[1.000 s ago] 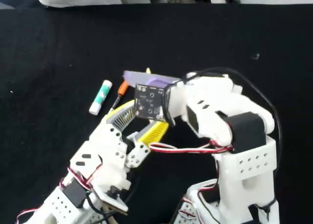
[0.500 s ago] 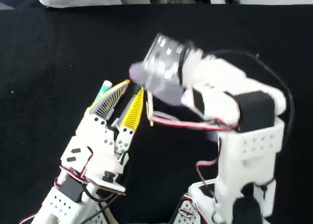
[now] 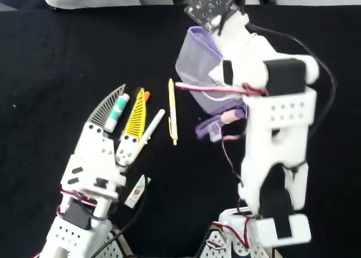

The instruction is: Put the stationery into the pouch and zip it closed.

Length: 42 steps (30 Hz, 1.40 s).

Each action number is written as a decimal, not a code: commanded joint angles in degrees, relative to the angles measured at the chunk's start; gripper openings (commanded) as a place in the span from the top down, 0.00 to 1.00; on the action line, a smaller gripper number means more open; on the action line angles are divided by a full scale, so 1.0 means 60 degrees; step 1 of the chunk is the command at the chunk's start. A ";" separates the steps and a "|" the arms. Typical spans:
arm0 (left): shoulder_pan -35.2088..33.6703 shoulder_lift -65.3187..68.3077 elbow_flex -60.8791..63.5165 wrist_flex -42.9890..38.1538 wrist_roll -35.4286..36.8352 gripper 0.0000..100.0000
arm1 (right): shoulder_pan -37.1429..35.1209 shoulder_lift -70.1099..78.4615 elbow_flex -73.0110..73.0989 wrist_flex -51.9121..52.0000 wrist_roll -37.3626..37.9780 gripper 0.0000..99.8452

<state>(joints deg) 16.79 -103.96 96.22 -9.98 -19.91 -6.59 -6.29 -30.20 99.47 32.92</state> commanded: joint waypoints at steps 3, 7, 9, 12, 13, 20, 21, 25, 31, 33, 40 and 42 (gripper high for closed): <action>-0.1223 -0.0103 -0.0007 0.1275 0.1817 0.88 | 0.0352 0.0608 -0.0374 0.0293 0.0000 0.99; -0.2103 -0.0103 0.0037 0.1641 0.2828 0.88 | 0.0103 0.0799 -0.0051 0.0293 0.1788 0.99; -0.2278 -0.0103 -0.0007 0.1875 0.2945 0.88 | -0.0088 0.0857 0.0125 0.0293 0.2066 0.99; -0.2293 -0.0103 -0.0022 0.2007 0.2930 0.87 | -0.0513 0.0872 0.0579 0.0293 0.2198 0.99; -0.2278 -0.0103 -0.0007 0.2007 0.2974 0.85 | -0.0674 0.0872 0.0799 0.0293 0.2315 0.99; -0.2015 -0.0103 -0.0711 0.3443 0.4366 0.78 | -0.1846 0.0564 0.2161 0.0293 0.2784 0.99; -0.2000 -0.0103 -0.1106 0.4073 0.4586 0.78 | -0.1934 0.0505 0.2293 0.0293 0.2799 0.99; -0.2044 -0.0103 -0.3099 0.6608 0.5421 0.78 | -0.2007 0.0476 0.2703 0.0293 0.2974 0.99; -0.1956 -0.0088 -0.5443 0.9890 0.7443 0.78 | -0.2007 0.0432 0.3231 0.0293 0.3385 0.99; -0.1722 -0.0088 -0.5868 1.0359 0.7678 0.78 | -0.2022 0.0432 0.3275 0.0293 0.3355 0.99; -0.0198 0.0249 -0.6117 1.0652 0.7106 0.77 | -0.2022 0.0432 0.3289 0.0293 0.3341 0.99; -0.0242 0.1143 -0.6410 1.0549 0.7092 0.77 | -0.2022 0.0432 0.3289 0.0293 0.3341 0.99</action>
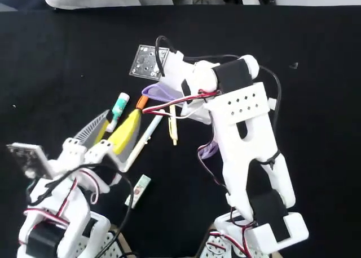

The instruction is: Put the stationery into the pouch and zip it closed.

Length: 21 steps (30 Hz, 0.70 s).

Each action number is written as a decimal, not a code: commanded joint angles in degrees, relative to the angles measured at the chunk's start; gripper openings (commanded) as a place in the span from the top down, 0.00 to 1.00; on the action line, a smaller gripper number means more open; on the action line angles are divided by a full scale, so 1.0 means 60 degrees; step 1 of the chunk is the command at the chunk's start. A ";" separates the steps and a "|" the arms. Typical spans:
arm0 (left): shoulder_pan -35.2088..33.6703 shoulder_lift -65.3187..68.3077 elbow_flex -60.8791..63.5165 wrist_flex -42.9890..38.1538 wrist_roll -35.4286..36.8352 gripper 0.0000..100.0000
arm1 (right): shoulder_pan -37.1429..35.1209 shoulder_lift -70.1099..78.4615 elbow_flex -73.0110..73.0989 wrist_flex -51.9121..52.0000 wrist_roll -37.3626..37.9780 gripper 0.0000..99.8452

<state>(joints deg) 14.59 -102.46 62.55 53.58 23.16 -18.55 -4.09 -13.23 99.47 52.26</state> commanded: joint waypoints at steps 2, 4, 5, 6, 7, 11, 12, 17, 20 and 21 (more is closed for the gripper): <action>-0.0168 0.2388 -0.1370 -0.0059 -0.0103 0.77 | -0.0029 0.0066 0.0462 0.0293 0.0117 0.99; -0.0374 0.4088 -0.2249 0.0161 -0.0103 0.76 | -0.0029 0.0066 0.0462 0.0293 0.0117 0.99; -0.0462 0.4879 -0.2762 0.0381 -0.0103 0.76 | -0.0029 0.0066 0.0462 0.0293 0.0117 0.99; -0.0476 0.5524 -0.3377 0.0703 -0.0117 0.76 | -0.0029 0.0066 0.0462 0.0293 0.0117 0.99; -0.0505 0.6007 -0.3993 0.1114 -0.0117 0.76 | -0.0029 0.0066 0.0462 0.0293 0.0117 0.99; -0.0505 0.6711 -0.6190 0.2359 -0.0117 0.76 | -0.0015 0.0051 0.0740 0.0293 0.0117 0.99; -0.0505 0.6769 -0.6571 0.2447 -0.0132 0.76 | -0.0015 0.0051 0.0857 0.0293 0.0117 0.99; -0.0505 0.7912 -0.7187 0.2520 -0.0659 0.76 | 0.0000 0.0051 0.1062 0.0278 0.0117 0.99; -0.0462 0.9245 -0.7304 0.2945 -0.0733 0.76 | 0.0000 0.0051 0.1048 0.0264 0.0117 0.99; -0.0447 0.9656 -0.7421 0.3092 -0.0894 0.76 | -0.0015 0.0051 0.1048 0.0264 0.0117 0.99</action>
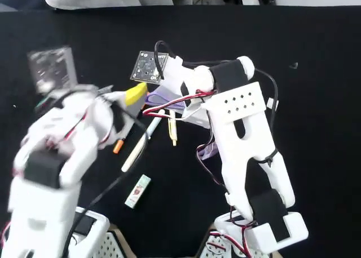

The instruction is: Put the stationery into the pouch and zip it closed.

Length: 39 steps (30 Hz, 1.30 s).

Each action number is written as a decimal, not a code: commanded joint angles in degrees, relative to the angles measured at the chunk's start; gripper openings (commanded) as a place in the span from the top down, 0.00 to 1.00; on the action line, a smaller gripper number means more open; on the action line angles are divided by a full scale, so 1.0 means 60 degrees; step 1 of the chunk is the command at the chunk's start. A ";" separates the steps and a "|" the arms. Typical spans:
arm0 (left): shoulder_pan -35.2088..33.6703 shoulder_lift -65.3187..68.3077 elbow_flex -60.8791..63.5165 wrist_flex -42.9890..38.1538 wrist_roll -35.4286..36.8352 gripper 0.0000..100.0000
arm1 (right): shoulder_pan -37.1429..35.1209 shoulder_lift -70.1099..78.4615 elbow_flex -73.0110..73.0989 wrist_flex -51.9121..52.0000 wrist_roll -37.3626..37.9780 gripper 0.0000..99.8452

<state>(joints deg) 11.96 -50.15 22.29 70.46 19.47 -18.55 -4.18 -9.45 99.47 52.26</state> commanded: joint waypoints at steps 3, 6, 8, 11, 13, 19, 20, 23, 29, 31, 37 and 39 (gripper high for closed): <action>-0.0066 0.1480 -0.1341 0.0791 -0.0791 0.76 | -0.0015 0.0066 0.0418 0.0249 0.0117 0.99; -0.0051 0.1538 -0.1575 0.0923 -0.0938 0.76 | -0.0015 0.0066 0.0418 0.0249 0.0117 0.99; -0.0037 0.1538 -0.1575 0.0952 -0.0938 0.76 | -0.0015 0.0066 0.0418 0.0220 0.0117 0.99; -0.0022 0.1509 -0.1795 0.1304 -0.0938 0.76 | -0.0015 0.0066 0.0418 0.0220 0.0117 0.99; -0.0007 0.1436 -0.2352 0.1861 -0.0938 0.76 | -0.0015 0.0066 0.0418 0.0220 0.0117 0.99; 0.0007 0.1451 -0.2923 0.2535 -0.1465 0.76 | -0.0029 0.0066 0.0418 0.0220 0.0117 0.99; 0.0110 0.1524 -0.2806 0.2520 -0.1612 0.76 | -0.0029 0.0066 0.0418 0.0220 0.0117 0.99; 0.0432 0.1788 -0.2630 0.2535 -0.1758 0.76 | -0.0029 0.0066 0.0418 0.0220 0.0117 0.99; 0.0667 0.1978 -0.2674 0.2462 -0.1861 0.76 | -0.0029 0.0066 0.0418 0.0220 0.0117 0.99; 0.0667 0.2110 -0.2586 0.2447 -0.2227 0.76 | -0.0029 0.0066 0.0418 0.0220 0.0117 0.99; 0.0447 0.3399 -0.2249 0.1524 -0.2359 0.76 | -0.0190 0.0066 0.0432 0.0234 0.0117 0.99; 0.0432 0.3707 -0.2249 0.1333 -0.2374 0.76 | -0.0234 0.0066 0.0462 0.0234 0.0117 0.99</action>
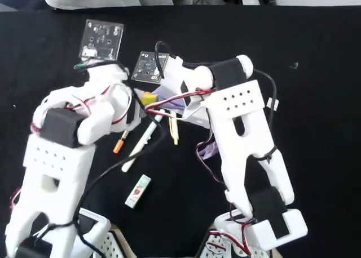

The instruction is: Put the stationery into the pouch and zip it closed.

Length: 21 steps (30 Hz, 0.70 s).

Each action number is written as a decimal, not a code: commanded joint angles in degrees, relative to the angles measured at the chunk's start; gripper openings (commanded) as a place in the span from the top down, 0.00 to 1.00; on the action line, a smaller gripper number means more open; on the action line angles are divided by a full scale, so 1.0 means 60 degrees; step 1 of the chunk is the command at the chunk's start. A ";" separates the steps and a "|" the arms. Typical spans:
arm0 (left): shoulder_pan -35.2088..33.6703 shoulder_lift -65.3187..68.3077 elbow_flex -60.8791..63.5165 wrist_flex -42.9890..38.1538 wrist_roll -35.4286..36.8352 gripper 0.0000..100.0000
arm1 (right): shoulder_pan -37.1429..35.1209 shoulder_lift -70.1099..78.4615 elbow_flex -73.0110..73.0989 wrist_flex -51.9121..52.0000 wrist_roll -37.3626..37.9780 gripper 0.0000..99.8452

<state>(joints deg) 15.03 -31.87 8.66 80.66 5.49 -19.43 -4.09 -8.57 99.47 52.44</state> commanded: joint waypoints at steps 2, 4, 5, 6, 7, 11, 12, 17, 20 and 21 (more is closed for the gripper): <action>-0.0095 0.0791 0.0022 -0.0425 -0.0044 0.76 | -0.0088 0.0051 0.0315 0.0234 0.0088 0.99; -0.0095 0.0879 0.0110 -0.0601 -0.0044 0.76 | -0.0088 0.0051 0.0286 0.0234 0.0088 0.99; -0.0095 0.0879 0.0125 -0.0645 -0.0044 0.76 | -0.0088 0.0051 0.0286 0.0234 0.0088 0.99; -0.0095 0.0894 0.0125 -0.0659 -0.0044 0.76 | -0.0088 0.0051 0.0286 0.0234 0.0088 0.99; -0.0095 0.0894 0.0125 -0.0659 -0.0044 0.76 | -0.0088 0.0051 0.0286 0.0234 0.0088 0.99; -0.0095 0.0894 0.0125 -0.0659 -0.0044 0.81 | -0.0059 0.0051 0.0271 0.0234 0.0088 0.99; -0.0095 0.0894 0.0125 -0.0659 -0.0044 0.85 | -0.0059 0.0051 0.0271 0.0234 0.0088 0.99; -0.0095 0.0864 0.0125 -0.0615 -0.0293 0.95 | -0.0044 0.0051 0.0271 0.0234 0.0088 0.99; -0.0095 0.0864 0.0125 -0.0601 -0.0322 0.97 | -0.0044 0.0051 0.0271 0.0234 0.0088 0.99; -0.0095 0.0850 0.0125 -0.0586 -0.0322 0.97 | -0.0029 0.0051 0.0271 0.0234 0.0088 0.98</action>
<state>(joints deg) 15.30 -27.56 9.27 77.93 4.62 -19.78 -4.00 -7.87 99.47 52.44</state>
